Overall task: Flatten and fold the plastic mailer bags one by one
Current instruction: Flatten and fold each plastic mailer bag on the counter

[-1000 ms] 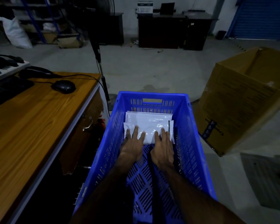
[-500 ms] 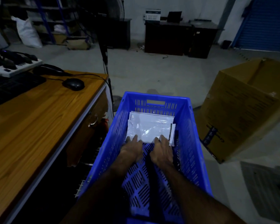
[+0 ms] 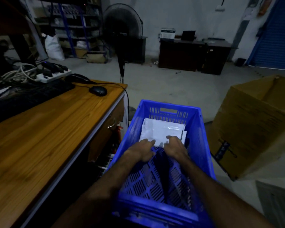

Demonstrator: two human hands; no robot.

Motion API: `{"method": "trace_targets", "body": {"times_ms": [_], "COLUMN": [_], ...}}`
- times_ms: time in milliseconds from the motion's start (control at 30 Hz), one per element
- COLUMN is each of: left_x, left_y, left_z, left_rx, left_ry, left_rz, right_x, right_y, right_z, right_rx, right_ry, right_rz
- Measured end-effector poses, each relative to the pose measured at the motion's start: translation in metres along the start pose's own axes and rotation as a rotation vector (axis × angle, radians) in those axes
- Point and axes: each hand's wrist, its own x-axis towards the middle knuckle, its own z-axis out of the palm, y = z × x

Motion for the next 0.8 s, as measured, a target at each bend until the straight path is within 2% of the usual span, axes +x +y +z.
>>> {"method": "trace_targets", "body": {"times_ms": [100, 200, 300, 400, 533, 800], "left_x": [-0.049, -0.11, -0.176, -0.249, -0.354, -0.514], "left_y": [0.004, 0.008, 0.001, -0.01, -0.032, -0.042], "left_z": [-0.022, -0.04, -0.045, -0.042, -0.03, 0.007], "left_rx": [-0.074, -0.228, -0.356, -0.466, -0.501, -0.391], "left_ry": [0.129, 0.355, 0.584, 0.788, 1.01, 1.391], "left_rz": [0.037, 0.099, 0.098, 0.051, -0.135, -0.587], "right_x": [-0.016, -0.048, -0.097, -0.151, -0.209, -0.3], "right_y": [-0.016, -0.04, -0.075, -0.112, -0.166, -0.27], "right_z": [-0.021, -0.037, -0.052, -0.062, -0.051, 0.015], "right_rx": [0.134, 0.365, 0.541, 0.62, 0.692, 0.746], "right_ry": [0.115, 0.249, 0.257, 0.18, 0.024, -0.453], "right_rz": [-0.071, -0.277, -0.483, -0.662, -0.893, -1.221]}}
